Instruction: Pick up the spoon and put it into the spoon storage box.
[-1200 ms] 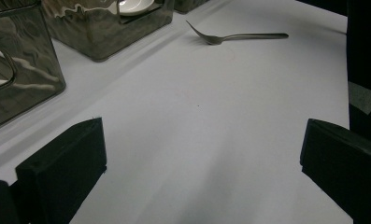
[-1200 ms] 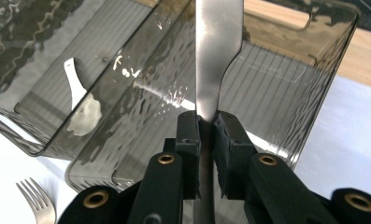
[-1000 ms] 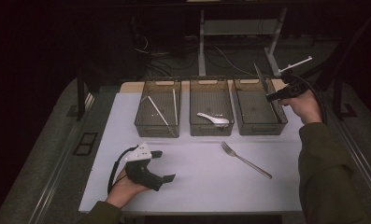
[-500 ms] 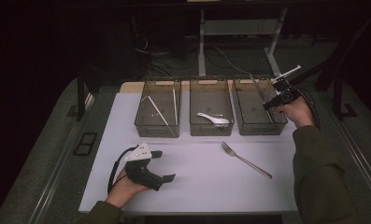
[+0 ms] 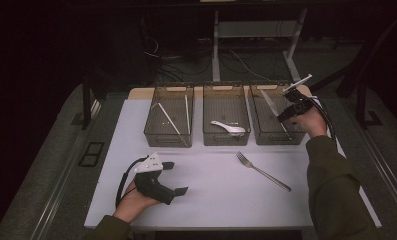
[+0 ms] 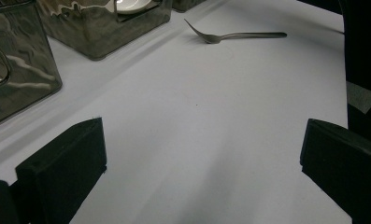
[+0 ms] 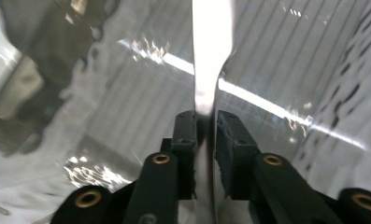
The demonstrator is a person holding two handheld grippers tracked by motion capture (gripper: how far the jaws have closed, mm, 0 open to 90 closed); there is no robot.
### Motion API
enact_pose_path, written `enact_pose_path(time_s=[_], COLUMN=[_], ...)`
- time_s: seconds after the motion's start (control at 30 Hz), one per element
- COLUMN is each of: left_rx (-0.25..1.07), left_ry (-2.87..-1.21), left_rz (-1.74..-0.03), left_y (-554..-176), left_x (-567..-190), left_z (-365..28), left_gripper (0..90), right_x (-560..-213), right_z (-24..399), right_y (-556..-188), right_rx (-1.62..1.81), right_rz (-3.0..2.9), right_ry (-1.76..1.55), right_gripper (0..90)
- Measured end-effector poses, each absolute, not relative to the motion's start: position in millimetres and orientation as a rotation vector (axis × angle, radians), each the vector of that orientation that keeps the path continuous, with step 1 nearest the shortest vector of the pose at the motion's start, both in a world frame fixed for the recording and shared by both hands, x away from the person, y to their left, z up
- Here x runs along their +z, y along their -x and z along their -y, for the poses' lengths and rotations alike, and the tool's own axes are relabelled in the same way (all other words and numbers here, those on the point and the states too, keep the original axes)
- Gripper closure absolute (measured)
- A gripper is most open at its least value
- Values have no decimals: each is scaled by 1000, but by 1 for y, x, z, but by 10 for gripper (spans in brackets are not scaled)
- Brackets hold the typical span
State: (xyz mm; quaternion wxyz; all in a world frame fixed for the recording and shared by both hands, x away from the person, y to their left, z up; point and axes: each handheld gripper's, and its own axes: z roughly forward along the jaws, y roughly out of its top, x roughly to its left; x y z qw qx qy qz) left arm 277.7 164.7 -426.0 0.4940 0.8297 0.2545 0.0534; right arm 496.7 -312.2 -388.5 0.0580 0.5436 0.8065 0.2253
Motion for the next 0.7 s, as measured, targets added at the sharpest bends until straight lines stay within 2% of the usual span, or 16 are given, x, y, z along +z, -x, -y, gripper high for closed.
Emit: enact_pose_path(time_s=[0.3,0.7], left_rx=[135,136], left_ry=[-2015,-2019], left_rz=[-614,-615], left_y=[-277,-277], left_x=[-425,-426], left_z=[-165,-164], left_gripper=[0,0], right_x=[-373,-351], right_z=[324,327], right_y=[-483,-454], right_rx=[893,1069], right_rz=[-2389,-2354], right_ry=[-1599,-1461], right_gripper=[545,443])
